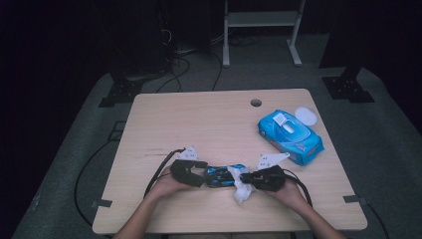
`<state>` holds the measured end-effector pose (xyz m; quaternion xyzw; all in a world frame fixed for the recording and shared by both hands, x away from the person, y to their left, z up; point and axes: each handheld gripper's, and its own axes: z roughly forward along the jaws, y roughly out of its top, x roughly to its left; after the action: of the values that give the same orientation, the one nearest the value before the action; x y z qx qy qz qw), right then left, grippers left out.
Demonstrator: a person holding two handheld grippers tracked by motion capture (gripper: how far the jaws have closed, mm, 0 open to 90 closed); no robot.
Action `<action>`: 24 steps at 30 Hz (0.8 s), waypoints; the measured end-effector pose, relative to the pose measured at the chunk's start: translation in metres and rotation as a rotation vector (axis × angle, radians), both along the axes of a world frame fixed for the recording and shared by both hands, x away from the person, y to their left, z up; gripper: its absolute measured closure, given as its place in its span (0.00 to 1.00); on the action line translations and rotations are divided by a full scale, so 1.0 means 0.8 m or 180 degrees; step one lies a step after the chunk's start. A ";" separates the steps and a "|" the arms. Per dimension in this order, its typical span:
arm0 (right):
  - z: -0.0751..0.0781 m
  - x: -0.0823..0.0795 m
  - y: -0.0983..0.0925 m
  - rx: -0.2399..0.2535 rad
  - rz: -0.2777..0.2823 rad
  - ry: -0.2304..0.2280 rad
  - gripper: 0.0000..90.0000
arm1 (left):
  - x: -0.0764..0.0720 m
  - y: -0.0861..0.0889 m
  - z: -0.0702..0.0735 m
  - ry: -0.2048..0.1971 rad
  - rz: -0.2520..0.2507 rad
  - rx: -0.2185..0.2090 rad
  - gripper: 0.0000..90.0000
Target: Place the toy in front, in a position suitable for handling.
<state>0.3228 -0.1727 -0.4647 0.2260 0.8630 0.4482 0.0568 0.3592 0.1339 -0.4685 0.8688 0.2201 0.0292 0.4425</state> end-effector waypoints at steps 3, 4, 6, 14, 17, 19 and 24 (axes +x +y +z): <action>-0.001 -0.004 0.001 -0.0014 0.0016 -0.0067 0.93 | 0.000 0.000 0.000 0.0020 -0.0007 0.0000 0.38; -0.001 -0.004 0.001 -0.0010 0.0026 -0.0089 0.93 | 0.000 0.000 0.000 0.0021 -0.0007 0.0004 0.38; -0.001 -0.007 0.002 -0.0051 0.0032 -0.0141 0.93 | -0.002 -0.001 0.001 0.0005 -0.0037 0.0005 0.43; -0.002 -0.008 0.001 -0.0041 0.0037 -0.0165 0.93 | -0.008 0.000 0.004 -0.0277 -0.0132 0.0068 0.50; -0.002 -0.008 0.000 -0.0009 0.0021 -0.0140 0.93 | -0.006 0.001 0.003 -0.0174 -0.0098 0.0043 0.50; -0.002 -0.006 0.000 0.0008 0.0016 -0.0096 0.93 | 0.000 0.002 0.002 0.0048 0.0016 0.0017 0.46; -0.003 -0.005 -0.001 0.0014 0.0028 -0.0091 0.93 | 0.008 0.004 0.001 0.0512 0.0130 -0.0043 0.46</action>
<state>0.3185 -0.1735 -0.4667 0.2158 0.8621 0.4536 0.0667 0.3658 0.1370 -0.4677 0.8607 0.2728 -0.0331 0.4286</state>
